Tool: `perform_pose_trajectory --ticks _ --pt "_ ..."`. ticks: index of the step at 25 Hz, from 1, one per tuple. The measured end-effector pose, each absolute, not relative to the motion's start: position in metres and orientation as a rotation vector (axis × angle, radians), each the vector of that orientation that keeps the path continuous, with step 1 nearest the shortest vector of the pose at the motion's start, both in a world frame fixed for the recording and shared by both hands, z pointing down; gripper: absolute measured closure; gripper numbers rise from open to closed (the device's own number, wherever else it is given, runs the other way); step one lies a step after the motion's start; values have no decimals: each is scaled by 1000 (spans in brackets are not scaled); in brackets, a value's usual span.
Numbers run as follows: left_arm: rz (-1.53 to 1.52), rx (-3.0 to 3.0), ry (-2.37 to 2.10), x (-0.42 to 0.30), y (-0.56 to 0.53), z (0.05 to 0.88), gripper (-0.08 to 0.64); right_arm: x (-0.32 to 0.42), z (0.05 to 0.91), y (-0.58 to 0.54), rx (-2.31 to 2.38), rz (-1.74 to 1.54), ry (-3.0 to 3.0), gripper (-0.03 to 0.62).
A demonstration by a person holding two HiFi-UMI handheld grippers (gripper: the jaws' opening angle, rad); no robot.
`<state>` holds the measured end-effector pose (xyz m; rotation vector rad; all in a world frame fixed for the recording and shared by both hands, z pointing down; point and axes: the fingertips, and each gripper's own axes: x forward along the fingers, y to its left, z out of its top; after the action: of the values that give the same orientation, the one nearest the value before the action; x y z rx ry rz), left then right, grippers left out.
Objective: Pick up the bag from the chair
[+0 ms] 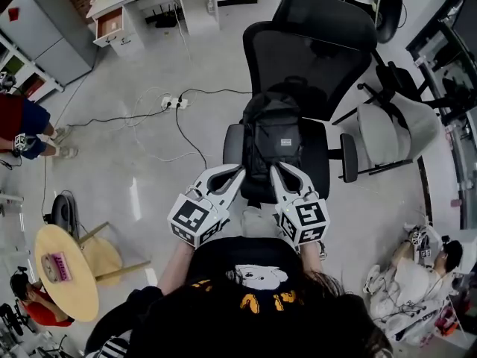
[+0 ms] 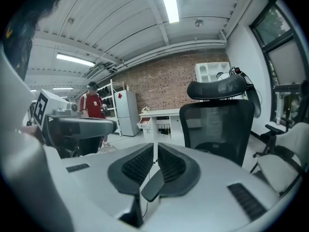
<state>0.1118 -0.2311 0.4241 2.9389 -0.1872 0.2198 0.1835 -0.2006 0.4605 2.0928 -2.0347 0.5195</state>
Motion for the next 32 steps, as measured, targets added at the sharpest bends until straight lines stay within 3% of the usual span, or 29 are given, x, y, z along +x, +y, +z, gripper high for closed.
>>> perform_pose_trajectory --ticks 7,9,20,26,32 --pt "259 2928 -284 169 -271 428 551 261 492 -246 1992 551 -2038 574" --pt "295 2919 -313 178 -281 435 551 279 507 -259 1935 560 -2034 494" --pt "416 2875 -438 219 -332 466 551 369 620 -337 1644 555 -1907 442" --pt "466 2825 -523 222 -347 481 551 406 690 -376 1398 506 -1776 344" --pt "521 2778 -604 208 -357 489 551 422 752 -397 1164 446 -1671 301"
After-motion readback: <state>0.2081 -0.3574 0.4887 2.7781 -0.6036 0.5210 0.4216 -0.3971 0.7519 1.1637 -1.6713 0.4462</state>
